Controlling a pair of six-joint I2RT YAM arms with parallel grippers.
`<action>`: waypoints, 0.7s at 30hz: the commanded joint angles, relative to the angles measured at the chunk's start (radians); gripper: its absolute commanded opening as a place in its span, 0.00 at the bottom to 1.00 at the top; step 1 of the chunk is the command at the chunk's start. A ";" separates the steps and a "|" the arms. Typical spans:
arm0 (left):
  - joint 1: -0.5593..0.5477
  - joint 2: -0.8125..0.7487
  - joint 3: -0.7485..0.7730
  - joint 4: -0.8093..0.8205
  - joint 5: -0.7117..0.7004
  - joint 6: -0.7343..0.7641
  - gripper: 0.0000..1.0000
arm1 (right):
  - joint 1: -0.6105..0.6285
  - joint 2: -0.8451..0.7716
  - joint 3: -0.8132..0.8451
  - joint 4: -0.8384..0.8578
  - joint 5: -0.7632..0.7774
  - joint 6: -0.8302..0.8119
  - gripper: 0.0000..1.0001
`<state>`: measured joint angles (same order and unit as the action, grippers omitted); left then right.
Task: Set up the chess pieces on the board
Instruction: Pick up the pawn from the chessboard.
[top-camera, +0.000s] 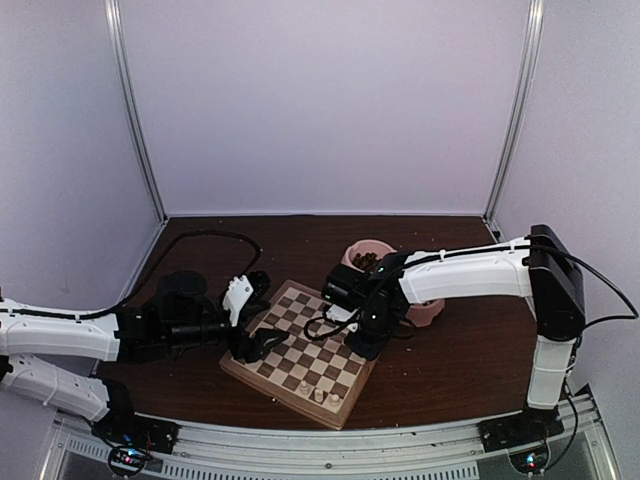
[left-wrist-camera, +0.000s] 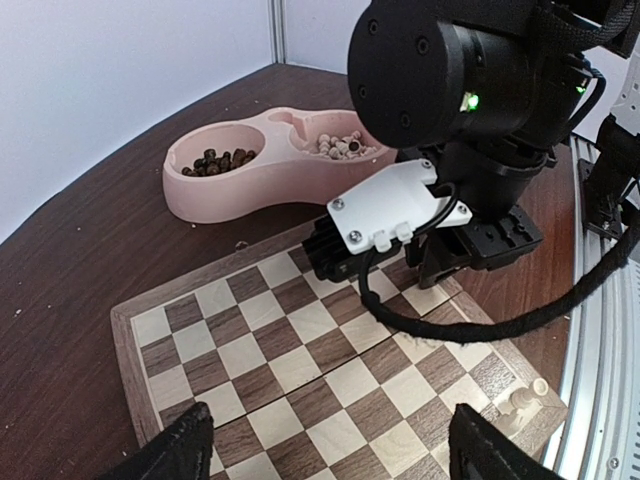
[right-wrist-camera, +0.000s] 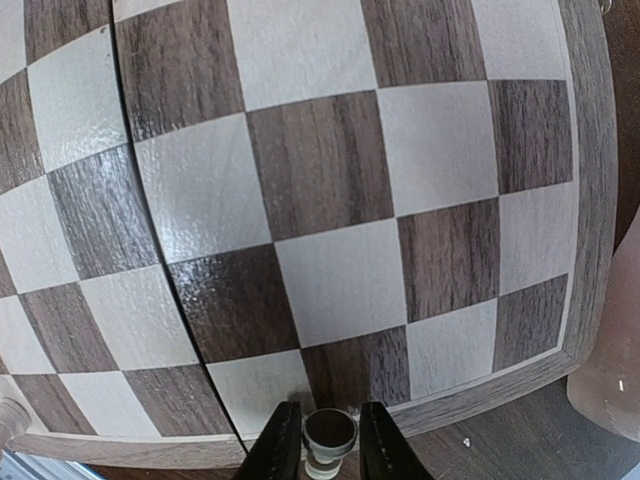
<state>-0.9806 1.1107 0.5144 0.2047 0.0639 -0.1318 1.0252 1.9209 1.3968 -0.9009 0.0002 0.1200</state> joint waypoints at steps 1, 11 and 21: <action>0.005 -0.011 0.003 0.000 0.011 0.014 0.81 | -0.005 0.011 0.017 -0.005 0.003 0.010 0.25; 0.005 -0.008 0.004 0.000 0.013 0.014 0.81 | -0.005 -0.006 0.005 -0.010 -0.036 0.029 0.22; 0.006 0.001 0.003 0.010 0.026 0.008 0.81 | -0.007 -0.092 -0.014 0.116 -0.083 -0.003 0.08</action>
<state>-0.9806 1.1107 0.5144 0.2043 0.0692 -0.1314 1.0252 1.9091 1.3895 -0.8684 -0.0601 0.1368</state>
